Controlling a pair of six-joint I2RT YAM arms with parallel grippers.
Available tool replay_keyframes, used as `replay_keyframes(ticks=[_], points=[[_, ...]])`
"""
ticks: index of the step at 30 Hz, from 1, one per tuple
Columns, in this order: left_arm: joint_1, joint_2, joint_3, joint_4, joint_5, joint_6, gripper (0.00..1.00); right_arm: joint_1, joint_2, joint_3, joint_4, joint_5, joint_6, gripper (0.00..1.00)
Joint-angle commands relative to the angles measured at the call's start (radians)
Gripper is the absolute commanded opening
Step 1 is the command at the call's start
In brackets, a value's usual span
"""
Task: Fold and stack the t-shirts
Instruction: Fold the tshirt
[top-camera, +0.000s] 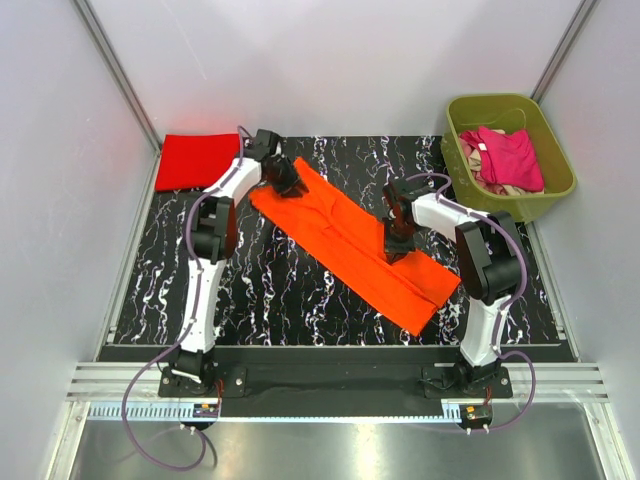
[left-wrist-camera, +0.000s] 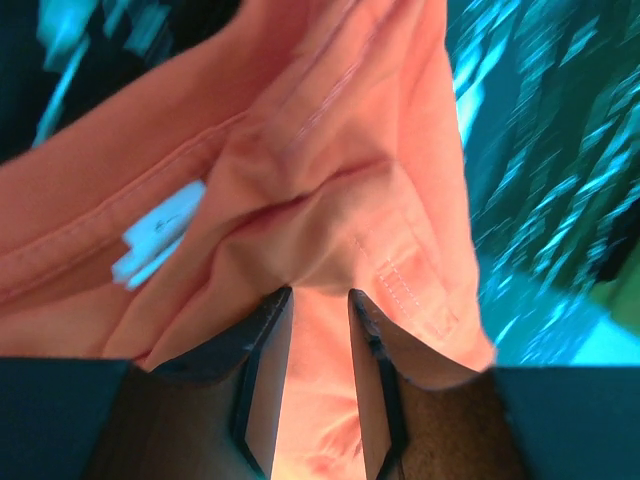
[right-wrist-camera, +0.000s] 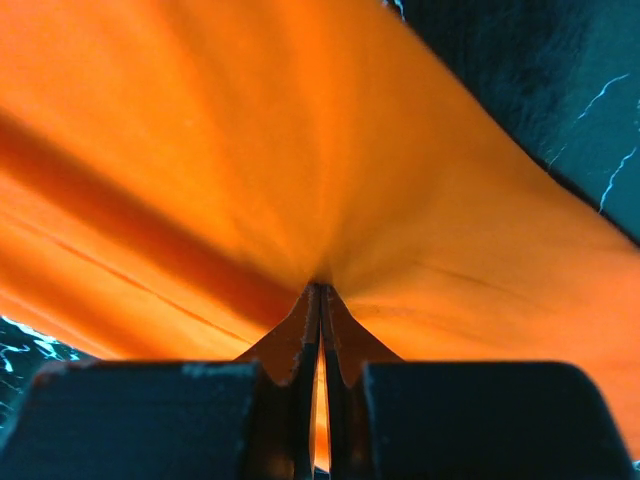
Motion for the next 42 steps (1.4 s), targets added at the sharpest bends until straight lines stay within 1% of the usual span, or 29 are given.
replay_keyframes(ticks=[1, 2, 3, 4, 5, 8, 10, 11, 13, 14, 19, 20, 22, 23, 26, 30, 31, 32, 33, 34, 35, 36, 37, 38, 39, 40, 41, 42], points=[[0.004, 0.129, 0.104, 0.05, -0.001, -0.054, 0.36, -0.003, 0.033, -0.01, 0.023, -0.001, 0.042, 0.07], [0.004, 0.136, 0.102, 0.123, 0.019, -0.074, 0.35, -0.001, 0.036, -0.019, 0.032, -0.006, 0.054, 0.07], [0.007, 0.143, 0.089, 0.172, 0.037, -0.13, 0.34, 0.0, 0.036, -0.039, 0.051, -0.019, 0.08, 0.06], [0.01, 0.15, 0.073, 0.281, 0.062, -0.164, 0.32, 0.002, 0.036, -0.048, 0.061, -0.028, 0.096, 0.07], [0.015, 0.149, 0.03, 0.335, 0.082, -0.23, 0.31, 0.003, 0.039, -0.057, 0.081, -0.041, 0.115, 0.07], [0.015, 0.164, 0.009, 0.467, 0.09, -0.321, 0.3, 0.017, 0.04, -0.082, 0.127, -0.107, 0.204, 0.06], [0.014, 0.213, 0.055, 0.486, 0.093, -0.34, 0.3, 0.041, 0.039, -0.097, 0.152, -0.16, 0.287, 0.06], [0.015, 0.234, 0.115, 0.493, 0.105, -0.355, 0.3, 0.057, 0.034, -0.106, 0.184, -0.18, 0.316, 0.06], [0.015, 0.279, 0.166, 0.518, 0.114, -0.375, 0.31, 0.083, 0.028, -0.128, 0.21, -0.219, 0.399, 0.06], [0.014, 0.285, 0.189, 0.554, 0.116, -0.393, 0.31, 0.12, 0.019, -0.136, 0.247, -0.232, 0.425, 0.06], [0.014, 0.307, 0.235, 0.633, 0.094, -0.39, 0.32, 0.218, -0.015, -0.188, 0.368, -0.24, 0.612, 0.06], [0.014, 0.31, 0.236, 0.645, 0.091, -0.383, 0.32, 0.239, -0.009, -0.192, 0.42, -0.243, 0.678, 0.06], [0.015, 0.313, 0.24, 0.67, 0.079, -0.373, 0.32, 0.255, 0.003, -0.186, 0.466, -0.259, 0.741, 0.07], [0.015, 0.317, 0.243, 0.677, 0.074, -0.366, 0.33, 0.264, 0.013, -0.18, 0.509, -0.257, 0.807, 0.07], [0.015, 0.34, 0.275, 0.688, 0.076, -0.363, 0.33, 0.292, 0.026, -0.148, 0.56, -0.243, 0.881, 0.07], [0.017, 0.333, 0.298, 0.69, 0.083, -0.352, 0.36, 0.295, 0.033, -0.119, 0.557, -0.231, 0.87, 0.07], [0.018, 0.318, 0.296, 0.678, 0.09, -0.346, 0.37, 0.296, 0.03, -0.113, 0.558, -0.237, 0.855, 0.07], [0.018, 0.299, 0.287, 0.681, 0.117, -0.329, 0.38, 0.296, 0.013, -0.103, 0.554, -0.242, 0.805, 0.07], [0.02, 0.27, 0.27, 0.681, 0.128, -0.312, 0.39, 0.298, -0.004, -0.102, 0.548, -0.246, 0.774, 0.09], [0.02, 0.183, 0.213, 0.665, 0.131, -0.291, 0.43, 0.296, -0.021, -0.102, 0.536, -0.242, 0.739, 0.14], [0.018, 0.129, 0.177, 0.652, 0.119, -0.242, 0.45, 0.296, -0.067, -0.105, 0.493, -0.237, 0.658, 0.19], [0.02, 0.024, 0.142, 0.651, 0.114, -0.216, 0.48, 0.296, -0.094, -0.113, 0.48, -0.231, 0.621, 0.3], [0.02, -0.027, 0.099, 0.586, 0.117, -0.182, 0.5, 0.295, -0.117, -0.119, 0.462, -0.228, 0.582, 0.32], [0.02, -0.075, 0.089, 0.534, 0.107, -0.094, 0.52, 0.287, -0.163, -0.123, 0.395, -0.214, 0.52, 0.37], [0.02, -0.166, 0.077, 0.482, 0.1, -0.052, 0.53, 0.279, -0.185, -0.128, 0.37, -0.219, 0.484, 0.42], [0.02, -0.216, 0.016, 0.417, 0.099, -0.018, 0.54, 0.27, -0.203, -0.131, 0.339, -0.219, 0.453, 0.47], [0.02, -0.268, -0.035, 0.395, 0.097, 0.033, 0.54, 0.255, -0.243, -0.146, 0.281, -0.211, 0.403, 0.51], [0.02, -0.375, -0.094, 0.383, 0.094, 0.05, 0.55, 0.246, -0.263, -0.162, 0.269, -0.222, 0.38, 0.54]])
